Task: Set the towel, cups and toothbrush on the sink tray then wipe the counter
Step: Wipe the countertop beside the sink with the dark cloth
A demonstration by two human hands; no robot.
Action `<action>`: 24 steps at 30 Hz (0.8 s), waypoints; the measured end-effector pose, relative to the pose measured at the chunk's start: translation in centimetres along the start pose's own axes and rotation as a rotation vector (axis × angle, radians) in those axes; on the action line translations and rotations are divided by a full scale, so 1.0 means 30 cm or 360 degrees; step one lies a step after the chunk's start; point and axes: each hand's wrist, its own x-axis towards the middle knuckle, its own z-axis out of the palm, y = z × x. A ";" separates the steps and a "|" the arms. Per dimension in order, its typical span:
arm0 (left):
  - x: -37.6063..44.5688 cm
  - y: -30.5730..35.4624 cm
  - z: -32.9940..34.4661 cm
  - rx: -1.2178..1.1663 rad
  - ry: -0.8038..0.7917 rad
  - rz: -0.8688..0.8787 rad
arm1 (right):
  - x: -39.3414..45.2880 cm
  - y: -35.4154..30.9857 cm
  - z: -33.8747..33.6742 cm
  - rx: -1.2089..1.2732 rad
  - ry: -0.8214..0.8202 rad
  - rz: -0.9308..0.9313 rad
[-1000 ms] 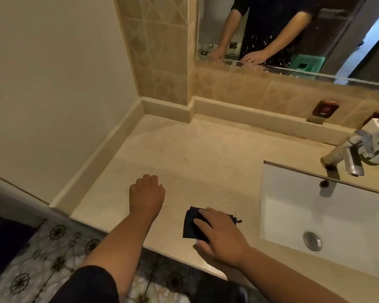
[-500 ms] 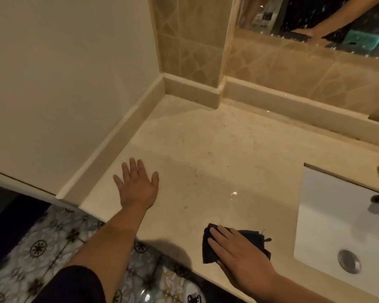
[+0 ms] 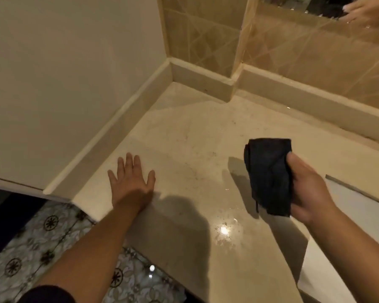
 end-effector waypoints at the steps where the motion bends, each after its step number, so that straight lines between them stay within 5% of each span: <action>1: -0.001 0.002 -0.004 0.0001 0.0010 -0.0005 | 0.063 -0.066 0.010 -0.0126 0.0034 -0.0163; 5: -0.005 0.013 -0.018 0.0020 0.0018 -0.0032 | 0.383 -0.195 0.057 -0.1068 0.0277 -0.0761; 10: -0.012 0.015 -0.037 -0.0003 0.0029 -0.0013 | 0.707 -0.074 0.113 -0.2537 -0.0393 -0.1357; 12: -0.015 0.013 -0.035 -0.0022 0.0022 -0.0014 | 0.771 -0.040 0.102 -0.2945 -0.0387 -0.1419; 19: -0.014 0.012 -0.021 -0.0007 0.0058 0.0006 | 0.759 -0.015 0.102 -0.3029 -0.0372 -0.1439; 24: -0.007 0.001 0.004 0.0021 0.0079 0.0012 | 0.456 0.168 0.084 -0.2799 -0.0478 -0.1539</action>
